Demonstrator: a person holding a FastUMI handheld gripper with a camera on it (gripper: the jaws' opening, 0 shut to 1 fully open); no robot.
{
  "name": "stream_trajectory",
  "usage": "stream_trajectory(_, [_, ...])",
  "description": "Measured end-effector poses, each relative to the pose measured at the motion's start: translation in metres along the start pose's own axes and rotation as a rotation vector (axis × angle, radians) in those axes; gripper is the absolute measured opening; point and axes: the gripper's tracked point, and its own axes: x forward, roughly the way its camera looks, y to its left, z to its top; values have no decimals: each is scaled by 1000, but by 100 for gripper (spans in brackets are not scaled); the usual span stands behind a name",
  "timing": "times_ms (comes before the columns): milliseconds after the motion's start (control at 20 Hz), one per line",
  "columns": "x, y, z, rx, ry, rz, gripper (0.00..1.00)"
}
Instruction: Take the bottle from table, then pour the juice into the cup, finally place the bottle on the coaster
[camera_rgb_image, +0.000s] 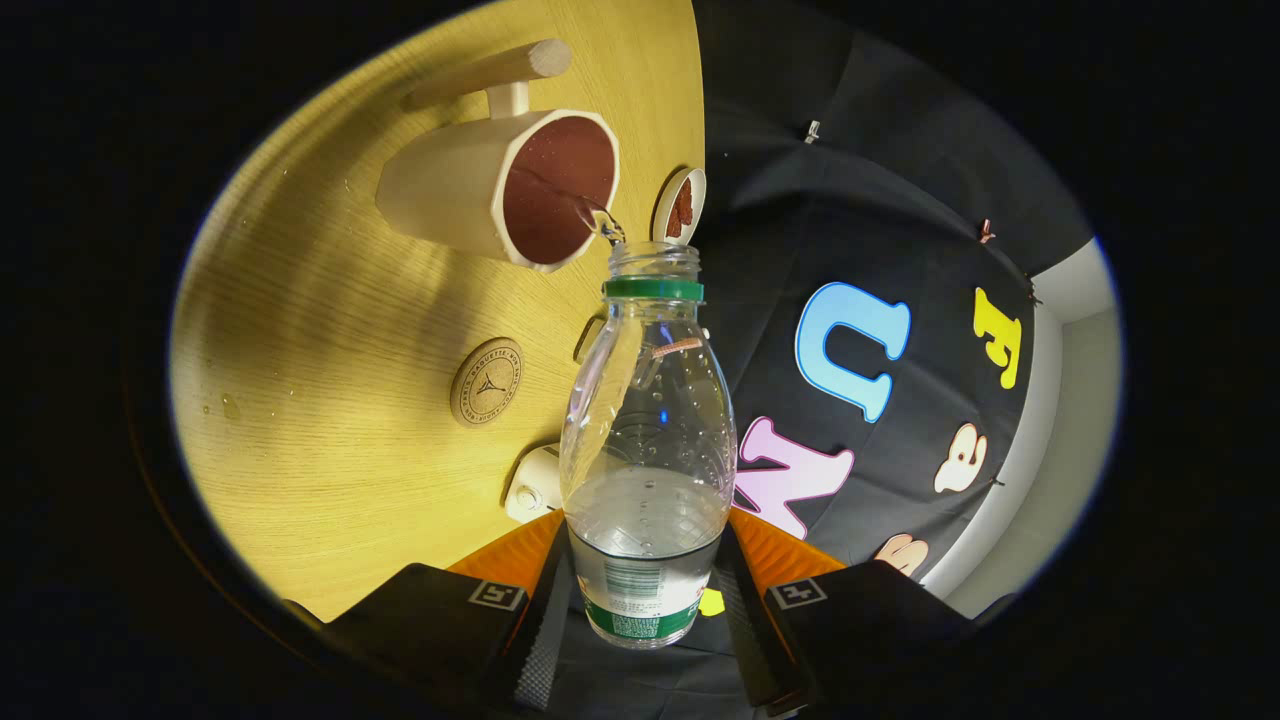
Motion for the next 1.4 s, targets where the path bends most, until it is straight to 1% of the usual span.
stream_trajectory(400, [0,-9,4,-50,-13,-25,73])
stream_trajectory(650, [-1,-21,9,-114,-27,-67,73])
stream_trajectory(850, [-2,-26,15,-173,-47,-83,73])
stream_trajectory(1200, [-3,-32,17,-250,-61,-100,73])
stream_trajectory(1400, [1,-37,17,-268,-62,-100,73])
